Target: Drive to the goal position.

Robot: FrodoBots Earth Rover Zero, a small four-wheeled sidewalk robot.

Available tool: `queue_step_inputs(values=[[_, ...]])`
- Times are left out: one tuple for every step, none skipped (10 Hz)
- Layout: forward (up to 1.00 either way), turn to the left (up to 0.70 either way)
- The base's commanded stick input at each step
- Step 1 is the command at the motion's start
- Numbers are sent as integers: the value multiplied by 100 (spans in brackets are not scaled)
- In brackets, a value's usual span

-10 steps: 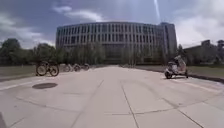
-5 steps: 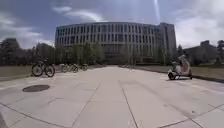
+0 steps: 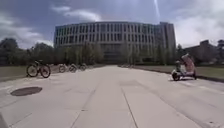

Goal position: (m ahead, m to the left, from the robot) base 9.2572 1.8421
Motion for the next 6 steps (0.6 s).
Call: queue_step_inputs(values=[[70,0],[70,0],[70,0],[70,0],[70,0],[70,0]])
